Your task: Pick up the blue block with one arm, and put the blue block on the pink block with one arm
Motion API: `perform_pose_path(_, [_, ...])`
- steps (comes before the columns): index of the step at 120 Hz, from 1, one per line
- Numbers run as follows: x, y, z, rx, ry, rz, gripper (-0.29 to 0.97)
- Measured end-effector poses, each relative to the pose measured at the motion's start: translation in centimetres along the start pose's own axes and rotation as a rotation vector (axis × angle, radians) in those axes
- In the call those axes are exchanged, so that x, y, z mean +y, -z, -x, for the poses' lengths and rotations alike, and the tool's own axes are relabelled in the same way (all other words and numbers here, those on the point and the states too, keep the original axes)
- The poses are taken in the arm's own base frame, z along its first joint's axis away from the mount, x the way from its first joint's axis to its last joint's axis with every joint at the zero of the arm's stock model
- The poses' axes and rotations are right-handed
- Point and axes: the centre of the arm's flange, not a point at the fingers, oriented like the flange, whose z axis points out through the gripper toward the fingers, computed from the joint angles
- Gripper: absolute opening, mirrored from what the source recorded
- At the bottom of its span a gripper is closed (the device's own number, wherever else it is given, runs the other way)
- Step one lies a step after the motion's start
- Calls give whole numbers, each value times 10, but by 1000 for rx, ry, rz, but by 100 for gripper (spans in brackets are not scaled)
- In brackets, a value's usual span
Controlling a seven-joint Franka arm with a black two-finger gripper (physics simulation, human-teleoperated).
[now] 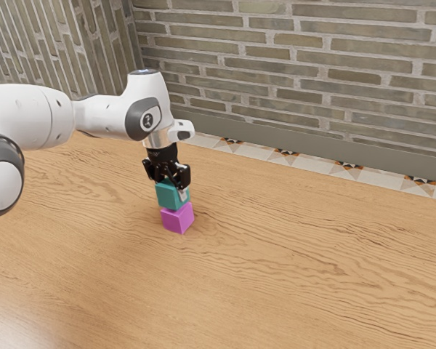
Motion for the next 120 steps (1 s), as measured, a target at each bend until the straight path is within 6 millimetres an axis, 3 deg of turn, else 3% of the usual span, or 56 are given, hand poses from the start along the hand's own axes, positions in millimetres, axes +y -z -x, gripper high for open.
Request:
perform_pose_path(12, [0,-1,0,-2,6,0,38])
perform_pose_path(38, [0,0,1,-10,10,7,55])
perform_pose_path(61, [1,10,-1,-3,11,8,63])
perform_pose_path(69, [2,22,-2,9,10,7,64])
perform_pose_path(94, [17,86,9,57,-3,0,66])
perform_pose_path(120, [20,103,20,28,15,6,67])
